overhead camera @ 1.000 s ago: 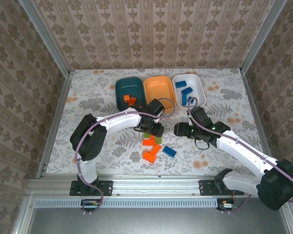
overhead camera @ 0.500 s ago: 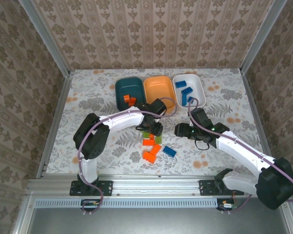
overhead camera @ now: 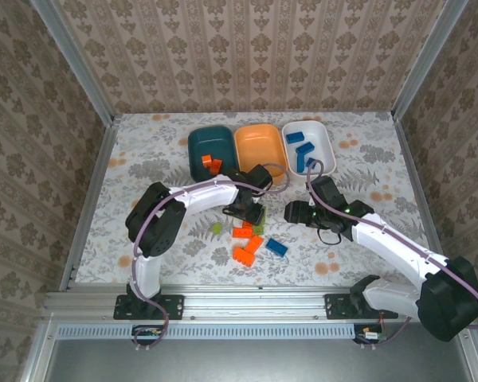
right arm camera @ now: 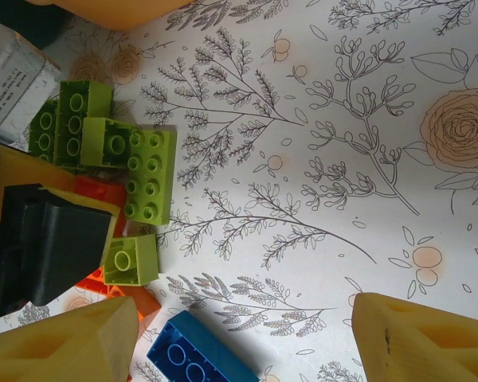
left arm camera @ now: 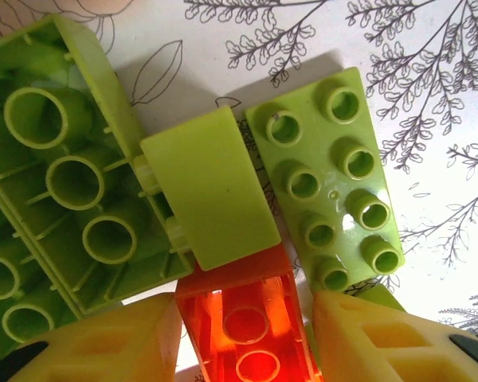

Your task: Sort the legos into containers by color

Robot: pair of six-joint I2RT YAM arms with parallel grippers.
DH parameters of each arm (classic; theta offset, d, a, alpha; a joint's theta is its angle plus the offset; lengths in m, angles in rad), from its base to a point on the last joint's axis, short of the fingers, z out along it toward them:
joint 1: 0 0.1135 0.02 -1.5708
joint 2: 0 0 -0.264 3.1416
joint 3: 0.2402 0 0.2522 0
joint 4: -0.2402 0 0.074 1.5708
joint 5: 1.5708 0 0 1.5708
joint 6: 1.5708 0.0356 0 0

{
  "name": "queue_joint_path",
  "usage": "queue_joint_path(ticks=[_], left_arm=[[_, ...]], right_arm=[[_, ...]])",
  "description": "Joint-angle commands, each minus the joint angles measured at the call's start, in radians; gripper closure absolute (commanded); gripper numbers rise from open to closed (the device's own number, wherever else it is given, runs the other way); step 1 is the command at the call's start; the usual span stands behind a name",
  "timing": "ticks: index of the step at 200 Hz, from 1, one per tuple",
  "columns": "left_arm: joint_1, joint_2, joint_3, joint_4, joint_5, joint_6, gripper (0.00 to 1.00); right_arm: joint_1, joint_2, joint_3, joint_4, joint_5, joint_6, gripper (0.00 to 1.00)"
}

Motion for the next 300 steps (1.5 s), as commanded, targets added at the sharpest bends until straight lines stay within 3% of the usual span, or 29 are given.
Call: queue_joint_path(ticks=[1, 74, 97, 123, 203, 244, 300], left_arm=[[0.001, 0.005, 0.0, -0.016, -0.006, 0.019, 0.52], [0.018, 0.036, -0.018, -0.008, -0.015, 0.013, 0.52], [0.032, 0.04, -0.028, -0.013, -0.024, 0.013, 0.6], [0.045, 0.035, -0.035, -0.024, -0.041, 0.018, 0.61], [0.098, -0.151, -0.083, -0.028, 0.002, 0.032, 0.66], [0.237, -0.276, -0.003, -0.06, 0.053, 0.102, 0.65], [0.446, -0.022, 0.395, -0.135, 0.066, 0.213, 0.65]], right_arm=[[-0.005, 0.008, -0.012, 0.019, -0.012, 0.02, 0.27], [-0.005, -0.006, -0.007, 0.01, -0.012, 0.021, 0.27], [-0.005, -0.008, -0.006, 0.01, -0.013, 0.024, 0.27], [-0.005, -0.009, -0.003, 0.008, -0.014, 0.027, 0.27], [-0.005, 0.0, 0.005, 0.022, -0.029, 0.047, 0.27], [0.007, 0.024, -0.01, 0.053, -0.056, 0.062, 0.27], [0.14, 0.098, -0.005, 0.083, -0.054, 0.073, 0.26]])
